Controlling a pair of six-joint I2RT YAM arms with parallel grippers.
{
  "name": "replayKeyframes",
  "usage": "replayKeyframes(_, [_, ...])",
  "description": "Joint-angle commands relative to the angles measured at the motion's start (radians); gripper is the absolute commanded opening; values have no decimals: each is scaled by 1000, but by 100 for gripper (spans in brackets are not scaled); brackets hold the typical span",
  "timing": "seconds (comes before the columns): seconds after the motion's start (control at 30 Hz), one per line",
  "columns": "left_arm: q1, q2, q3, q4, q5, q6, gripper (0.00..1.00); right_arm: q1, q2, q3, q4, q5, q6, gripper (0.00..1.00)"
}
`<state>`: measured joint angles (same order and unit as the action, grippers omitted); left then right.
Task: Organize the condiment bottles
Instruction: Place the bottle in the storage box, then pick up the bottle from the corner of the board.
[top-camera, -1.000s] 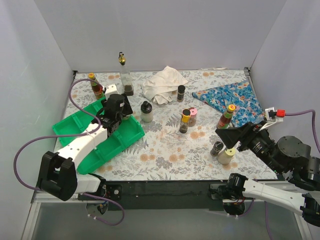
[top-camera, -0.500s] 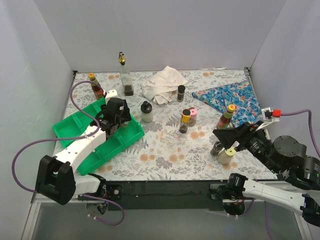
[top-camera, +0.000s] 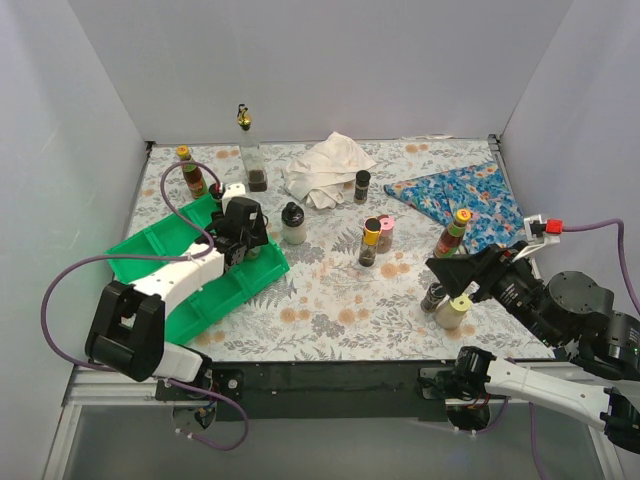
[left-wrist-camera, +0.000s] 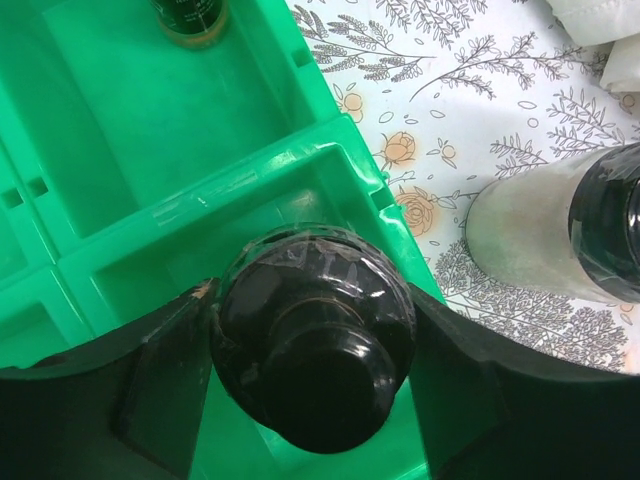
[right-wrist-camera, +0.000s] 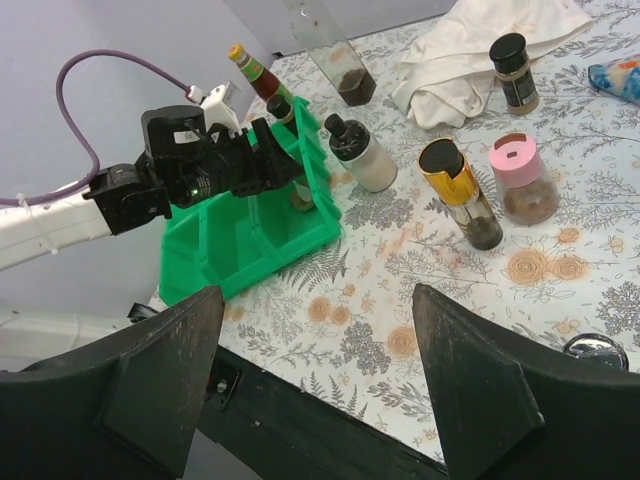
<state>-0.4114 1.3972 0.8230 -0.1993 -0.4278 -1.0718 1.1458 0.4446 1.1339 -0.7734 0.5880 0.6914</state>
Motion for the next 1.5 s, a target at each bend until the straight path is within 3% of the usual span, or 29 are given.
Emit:
replayKeyframes(0.0, [3,-26,13,29,-26,1,73,5,-18,12,57,29,-21,85])
replayKeyframes(0.1, [3,-36,48,-29,-23,4,89,3,-26,10,59,26,-16,85])
replayKeyframes(0.2, [3,-52,91,-93,-12,0,98,3,-29,7,59,18,-9,85])
replayKeyframes(0.47, [5,-139,312,-244,40,48,98,3,-6,-10,60,1,-7,85])
replayKeyframes(0.7, [26,24,628,-383,162,52,98,3,22,-39,72,7,-61,85])
replayKeyframes(1.0, [101,174,734,-258,187,35,98,3,72,-126,86,1,-145,86])
replayKeyframes(1.47, [160,431,805,-65,224,205,95,3,98,-224,226,4,-245,87])
